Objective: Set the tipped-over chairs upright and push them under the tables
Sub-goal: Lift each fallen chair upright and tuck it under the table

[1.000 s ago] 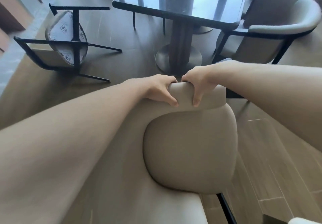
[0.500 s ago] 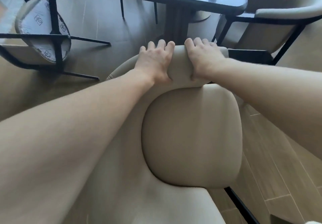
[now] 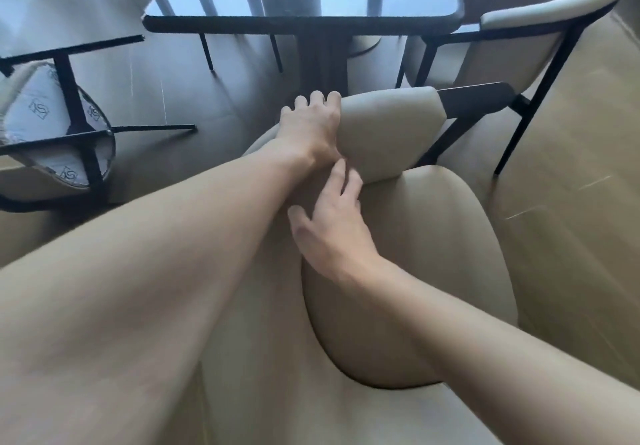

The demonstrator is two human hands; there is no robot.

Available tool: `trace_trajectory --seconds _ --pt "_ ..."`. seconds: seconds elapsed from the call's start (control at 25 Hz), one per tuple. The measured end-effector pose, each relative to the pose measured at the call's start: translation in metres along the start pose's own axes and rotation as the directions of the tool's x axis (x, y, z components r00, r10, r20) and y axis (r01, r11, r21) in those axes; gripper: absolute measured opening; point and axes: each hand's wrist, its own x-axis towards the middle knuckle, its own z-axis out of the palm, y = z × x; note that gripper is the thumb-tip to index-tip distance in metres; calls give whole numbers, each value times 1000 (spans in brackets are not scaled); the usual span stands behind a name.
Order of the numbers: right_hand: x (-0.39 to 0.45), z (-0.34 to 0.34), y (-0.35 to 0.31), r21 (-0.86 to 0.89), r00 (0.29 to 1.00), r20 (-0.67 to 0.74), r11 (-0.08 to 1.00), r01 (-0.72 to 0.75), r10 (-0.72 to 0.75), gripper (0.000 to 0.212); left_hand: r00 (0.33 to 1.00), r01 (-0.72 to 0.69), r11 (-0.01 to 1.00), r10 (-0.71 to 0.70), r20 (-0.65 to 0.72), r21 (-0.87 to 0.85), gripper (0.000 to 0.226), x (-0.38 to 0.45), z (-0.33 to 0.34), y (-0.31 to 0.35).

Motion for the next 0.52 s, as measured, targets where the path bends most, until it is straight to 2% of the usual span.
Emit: trace_trajectory --seconds 0.12,0.2,0.36,0.52 --pt "-28 33 -30 17 963 264 999 50 -52 95 1000 -3 1000 3 13 1 92 12 4 -4" --pt "-41 51 -42 61 947 320 998 6 -25 106 1000 1 1000 -1 12 -10 91 18 8 -6" --pt "-69 90 -39 67 971 237 997 -44 27 123 1000 0 1000 0 2 -21 91 32 15 -14" --pt "-64 107 -30 91 992 123 996 -17 6 124 1000 2 999 -1 20 -47 91 47 18 -18"
